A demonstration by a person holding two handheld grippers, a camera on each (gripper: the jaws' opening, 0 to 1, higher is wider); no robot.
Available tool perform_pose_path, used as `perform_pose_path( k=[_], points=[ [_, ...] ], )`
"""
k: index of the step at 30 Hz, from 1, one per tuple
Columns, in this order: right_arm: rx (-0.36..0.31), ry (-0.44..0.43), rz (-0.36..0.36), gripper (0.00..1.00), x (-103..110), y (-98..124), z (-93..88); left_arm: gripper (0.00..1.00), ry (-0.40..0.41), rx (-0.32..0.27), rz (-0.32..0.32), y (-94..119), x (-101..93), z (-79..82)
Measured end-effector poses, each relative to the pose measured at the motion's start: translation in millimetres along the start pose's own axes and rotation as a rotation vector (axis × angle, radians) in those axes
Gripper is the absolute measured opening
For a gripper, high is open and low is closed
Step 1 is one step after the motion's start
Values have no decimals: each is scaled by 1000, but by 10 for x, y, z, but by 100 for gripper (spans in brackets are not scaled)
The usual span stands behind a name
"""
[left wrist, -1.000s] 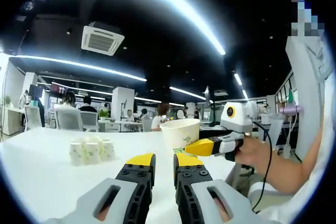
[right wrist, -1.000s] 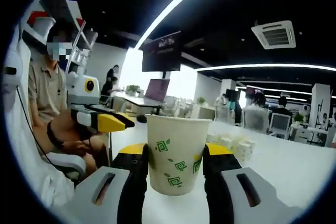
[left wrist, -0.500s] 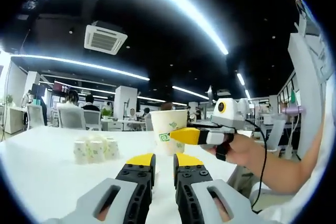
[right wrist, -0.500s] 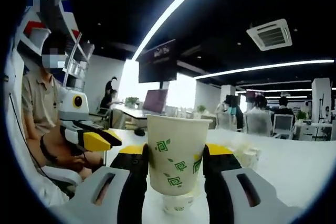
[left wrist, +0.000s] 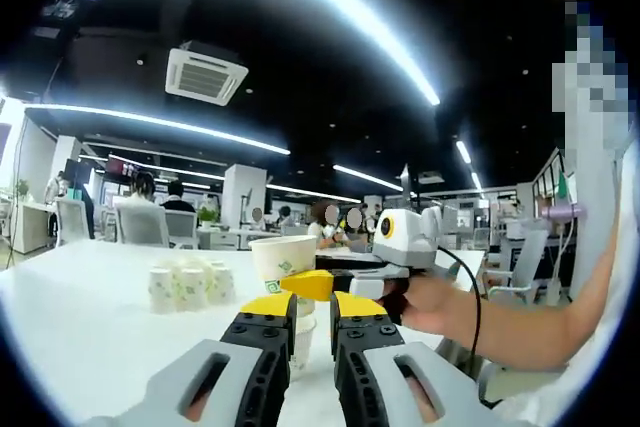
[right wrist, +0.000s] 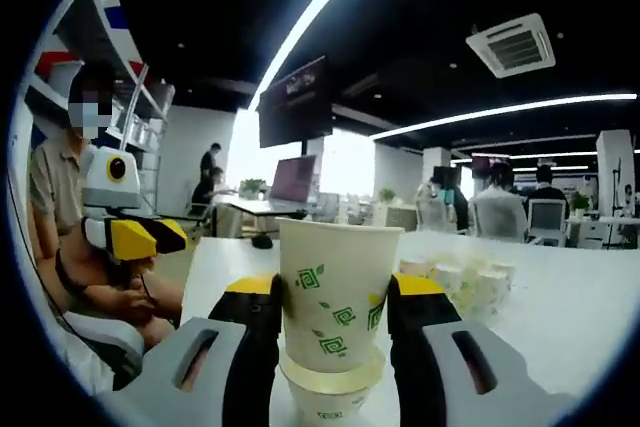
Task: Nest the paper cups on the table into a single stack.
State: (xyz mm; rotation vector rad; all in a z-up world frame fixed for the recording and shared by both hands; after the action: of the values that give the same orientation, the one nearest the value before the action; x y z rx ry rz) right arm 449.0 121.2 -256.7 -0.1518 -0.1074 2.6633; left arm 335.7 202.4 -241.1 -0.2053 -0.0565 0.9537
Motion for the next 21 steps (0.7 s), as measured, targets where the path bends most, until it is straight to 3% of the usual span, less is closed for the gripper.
perform_pose_path(
  k=[18,21],
  points=[
    [72,60,-11,46,12,19,-263,15,5,-8,2,9,19,-12],
    [93,69,-17,55,19,33,-314,15,3,-8,3,9,19,-10]
  ],
)
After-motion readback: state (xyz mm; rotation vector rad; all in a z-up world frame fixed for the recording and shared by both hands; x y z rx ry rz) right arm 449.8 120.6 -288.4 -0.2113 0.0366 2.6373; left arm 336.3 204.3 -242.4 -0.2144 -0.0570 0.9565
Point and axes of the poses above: the point that each gripper's makers call its tool centre point, and the gripper's own axes: y roughly backward along the fingers, x roughly to its left, z roughly out of its top, the point moved 3 cm from there along y, roughly backward along the fingers, and after that the axes turned 3 degrees about -x, right-handed, at the moved point
